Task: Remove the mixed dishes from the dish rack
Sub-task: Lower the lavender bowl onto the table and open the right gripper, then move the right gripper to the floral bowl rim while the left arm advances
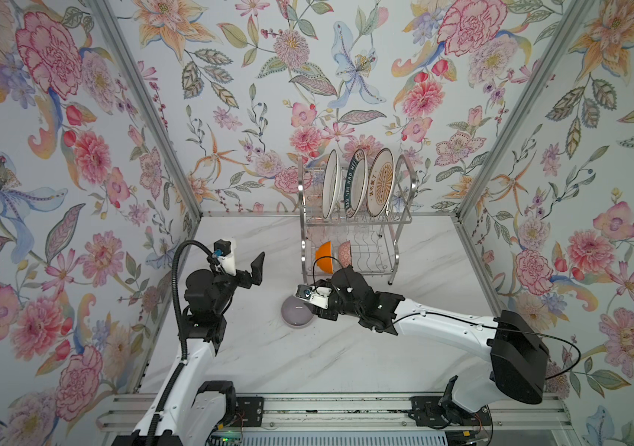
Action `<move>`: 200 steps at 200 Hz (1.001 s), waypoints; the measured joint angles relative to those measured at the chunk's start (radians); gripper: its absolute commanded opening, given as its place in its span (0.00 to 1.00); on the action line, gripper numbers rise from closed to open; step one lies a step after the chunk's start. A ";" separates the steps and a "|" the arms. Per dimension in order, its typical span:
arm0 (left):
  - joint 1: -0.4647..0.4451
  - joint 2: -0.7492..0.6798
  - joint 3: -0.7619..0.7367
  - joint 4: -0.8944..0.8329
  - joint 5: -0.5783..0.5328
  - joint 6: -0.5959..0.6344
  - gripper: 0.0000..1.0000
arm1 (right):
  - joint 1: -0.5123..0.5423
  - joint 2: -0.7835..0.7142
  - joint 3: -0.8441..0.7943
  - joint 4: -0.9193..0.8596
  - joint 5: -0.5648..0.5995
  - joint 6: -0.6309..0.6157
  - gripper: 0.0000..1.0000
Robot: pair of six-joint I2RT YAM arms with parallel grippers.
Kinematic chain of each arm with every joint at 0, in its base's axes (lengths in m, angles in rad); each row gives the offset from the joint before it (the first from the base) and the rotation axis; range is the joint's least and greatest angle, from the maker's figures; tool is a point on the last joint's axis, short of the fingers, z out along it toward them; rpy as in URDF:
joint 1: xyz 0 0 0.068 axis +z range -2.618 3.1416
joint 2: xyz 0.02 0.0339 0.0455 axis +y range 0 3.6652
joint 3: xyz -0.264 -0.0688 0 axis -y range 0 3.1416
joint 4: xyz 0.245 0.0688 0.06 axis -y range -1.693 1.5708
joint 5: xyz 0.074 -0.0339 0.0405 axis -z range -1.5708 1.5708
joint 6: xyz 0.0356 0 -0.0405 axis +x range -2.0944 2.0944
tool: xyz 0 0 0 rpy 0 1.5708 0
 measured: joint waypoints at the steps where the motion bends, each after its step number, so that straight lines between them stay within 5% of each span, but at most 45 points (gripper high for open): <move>1: -0.001 -0.001 0.000 0.002 0.002 0.000 0.99 | -0.003 -0.005 -0.007 0.008 0.001 0.003 0.51; 108: -0.278 0.034 -0.013 0.019 0.098 0.159 0.99 | -0.343 -0.229 -0.288 0.249 -0.116 0.400 0.51; 200: -0.304 0.222 0.027 -0.107 0.098 0.357 1.00 | -0.510 -0.099 -0.313 0.374 -0.327 0.628 0.51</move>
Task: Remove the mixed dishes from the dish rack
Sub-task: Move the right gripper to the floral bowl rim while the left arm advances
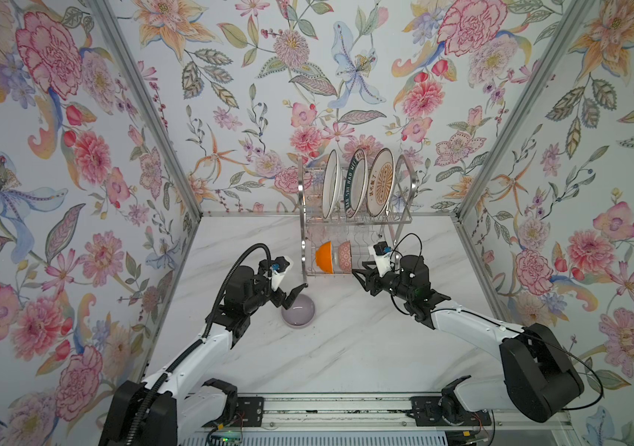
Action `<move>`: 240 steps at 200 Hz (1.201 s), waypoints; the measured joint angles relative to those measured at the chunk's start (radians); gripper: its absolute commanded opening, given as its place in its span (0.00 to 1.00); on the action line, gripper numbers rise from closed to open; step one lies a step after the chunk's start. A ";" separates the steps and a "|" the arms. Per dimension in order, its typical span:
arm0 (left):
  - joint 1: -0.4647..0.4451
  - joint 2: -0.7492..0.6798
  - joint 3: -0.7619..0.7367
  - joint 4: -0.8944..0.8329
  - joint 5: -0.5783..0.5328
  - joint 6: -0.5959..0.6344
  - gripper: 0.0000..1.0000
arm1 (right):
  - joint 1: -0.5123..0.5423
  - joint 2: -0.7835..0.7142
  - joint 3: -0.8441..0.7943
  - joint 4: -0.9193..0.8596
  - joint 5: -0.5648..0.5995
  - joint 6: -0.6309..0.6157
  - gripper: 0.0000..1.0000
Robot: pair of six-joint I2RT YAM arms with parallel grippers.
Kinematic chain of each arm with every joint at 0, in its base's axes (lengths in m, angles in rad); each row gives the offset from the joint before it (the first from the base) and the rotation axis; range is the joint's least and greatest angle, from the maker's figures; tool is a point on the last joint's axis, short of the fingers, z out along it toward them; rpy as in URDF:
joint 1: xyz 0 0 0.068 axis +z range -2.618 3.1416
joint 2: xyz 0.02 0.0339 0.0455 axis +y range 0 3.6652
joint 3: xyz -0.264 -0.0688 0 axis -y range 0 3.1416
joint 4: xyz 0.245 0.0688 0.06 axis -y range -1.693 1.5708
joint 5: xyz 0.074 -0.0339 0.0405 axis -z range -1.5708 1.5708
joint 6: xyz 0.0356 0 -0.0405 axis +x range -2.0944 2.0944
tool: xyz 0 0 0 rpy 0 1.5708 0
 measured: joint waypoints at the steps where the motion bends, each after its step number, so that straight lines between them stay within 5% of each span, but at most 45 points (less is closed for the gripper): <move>1: 0.000 0.002 0.001 -0.001 0.000 0.001 0.99 | -0.001 0.002 0.001 0.001 -0.001 0.001 0.51; 240: -0.001 0.069 0.037 0.033 -0.008 0.051 0.99 | -0.026 0.396 0.208 0.213 -0.132 0.220 0.46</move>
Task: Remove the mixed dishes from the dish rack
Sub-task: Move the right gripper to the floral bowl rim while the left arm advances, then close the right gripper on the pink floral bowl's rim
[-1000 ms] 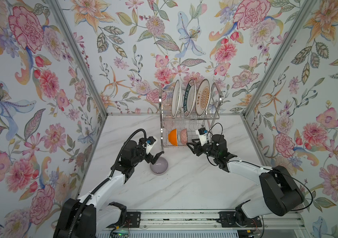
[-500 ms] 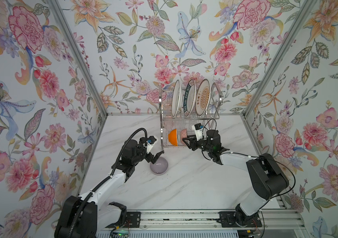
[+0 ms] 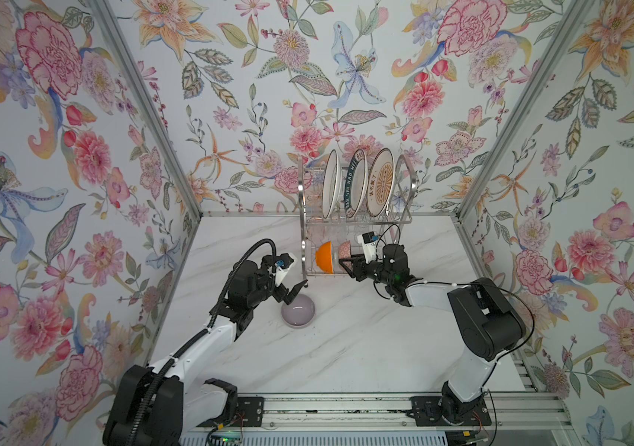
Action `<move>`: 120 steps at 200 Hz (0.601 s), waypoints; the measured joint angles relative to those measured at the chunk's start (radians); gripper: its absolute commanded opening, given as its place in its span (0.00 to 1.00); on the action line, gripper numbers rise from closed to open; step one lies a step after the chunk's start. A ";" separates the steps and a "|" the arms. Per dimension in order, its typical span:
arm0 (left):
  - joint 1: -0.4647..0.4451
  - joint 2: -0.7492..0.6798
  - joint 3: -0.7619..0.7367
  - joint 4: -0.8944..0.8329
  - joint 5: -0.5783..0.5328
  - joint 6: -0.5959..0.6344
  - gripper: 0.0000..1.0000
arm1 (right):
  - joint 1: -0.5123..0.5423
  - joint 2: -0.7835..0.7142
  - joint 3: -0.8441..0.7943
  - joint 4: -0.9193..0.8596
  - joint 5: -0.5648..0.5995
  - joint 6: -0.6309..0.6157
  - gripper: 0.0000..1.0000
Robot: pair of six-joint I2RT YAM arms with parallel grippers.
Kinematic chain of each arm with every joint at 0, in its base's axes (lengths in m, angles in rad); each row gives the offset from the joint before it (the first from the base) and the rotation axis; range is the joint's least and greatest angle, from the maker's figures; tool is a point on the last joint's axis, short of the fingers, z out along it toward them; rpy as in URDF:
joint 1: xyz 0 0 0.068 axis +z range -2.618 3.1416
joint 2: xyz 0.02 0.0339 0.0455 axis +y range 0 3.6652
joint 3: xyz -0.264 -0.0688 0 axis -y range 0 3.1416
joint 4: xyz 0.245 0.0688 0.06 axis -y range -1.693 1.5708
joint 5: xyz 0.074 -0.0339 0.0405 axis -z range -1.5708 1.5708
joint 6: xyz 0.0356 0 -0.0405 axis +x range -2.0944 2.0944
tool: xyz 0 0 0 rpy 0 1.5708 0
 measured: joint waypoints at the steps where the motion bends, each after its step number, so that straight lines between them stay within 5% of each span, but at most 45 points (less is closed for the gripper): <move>1: 0.000 0.000 0.000 0.000 0.000 0.000 0.99 | 0.000 0.001 0.002 0.002 -0.001 0.001 0.46; 120: 0.000 0.029 0.037 -0.010 0.000 0.011 0.99 | 0.000 0.082 0.059 0.044 -0.055 0.068 0.37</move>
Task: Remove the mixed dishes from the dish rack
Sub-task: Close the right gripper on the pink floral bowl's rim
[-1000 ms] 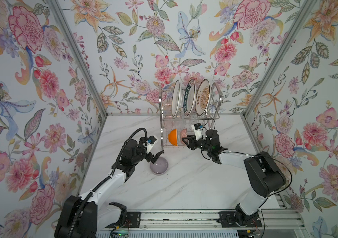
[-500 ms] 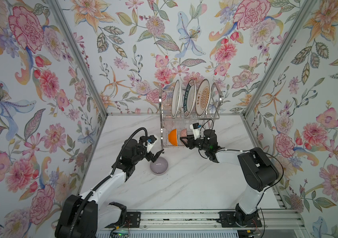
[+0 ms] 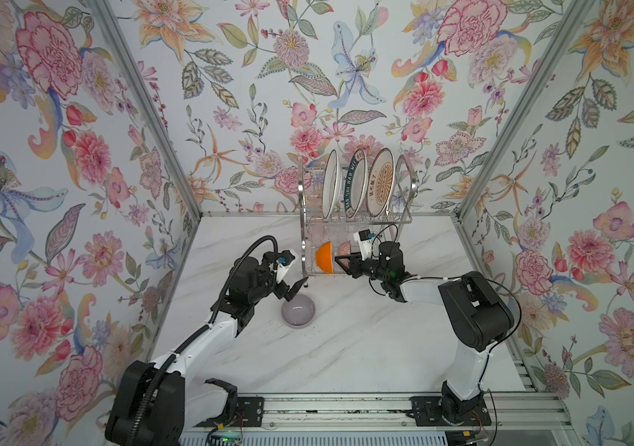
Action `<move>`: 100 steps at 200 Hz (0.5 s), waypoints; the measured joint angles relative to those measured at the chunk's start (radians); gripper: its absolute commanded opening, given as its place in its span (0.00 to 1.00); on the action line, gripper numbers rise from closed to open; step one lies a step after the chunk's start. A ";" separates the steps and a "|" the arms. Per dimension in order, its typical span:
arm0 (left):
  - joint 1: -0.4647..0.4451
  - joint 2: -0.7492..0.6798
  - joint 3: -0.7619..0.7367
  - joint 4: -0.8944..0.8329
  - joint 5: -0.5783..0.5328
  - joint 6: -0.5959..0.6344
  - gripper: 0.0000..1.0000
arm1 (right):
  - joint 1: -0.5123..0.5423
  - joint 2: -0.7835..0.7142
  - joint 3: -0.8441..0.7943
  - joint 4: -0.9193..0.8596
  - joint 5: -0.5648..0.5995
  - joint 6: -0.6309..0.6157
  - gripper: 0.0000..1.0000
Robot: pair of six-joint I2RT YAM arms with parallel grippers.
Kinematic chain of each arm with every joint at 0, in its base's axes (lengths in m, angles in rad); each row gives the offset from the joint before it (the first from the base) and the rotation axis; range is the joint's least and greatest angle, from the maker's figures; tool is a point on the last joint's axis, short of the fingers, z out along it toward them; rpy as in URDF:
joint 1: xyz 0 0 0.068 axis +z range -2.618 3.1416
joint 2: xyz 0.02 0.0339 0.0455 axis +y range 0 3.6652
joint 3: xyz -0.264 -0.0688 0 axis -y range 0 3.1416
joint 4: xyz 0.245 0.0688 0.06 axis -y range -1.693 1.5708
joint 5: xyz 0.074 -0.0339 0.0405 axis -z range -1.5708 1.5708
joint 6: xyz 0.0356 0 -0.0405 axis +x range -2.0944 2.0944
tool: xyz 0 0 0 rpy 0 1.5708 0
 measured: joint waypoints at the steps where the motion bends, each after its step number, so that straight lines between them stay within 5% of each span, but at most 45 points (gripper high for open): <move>1: 0.000 0.000 0.000 0.000 0.000 0.000 0.99 | 0.000 0.000 0.000 0.000 0.000 0.001 0.37; 100: 0.000 0.002 0.000 0.004 -0.003 0.000 0.99 | -0.003 0.000 0.000 0.002 -0.008 0.018 0.27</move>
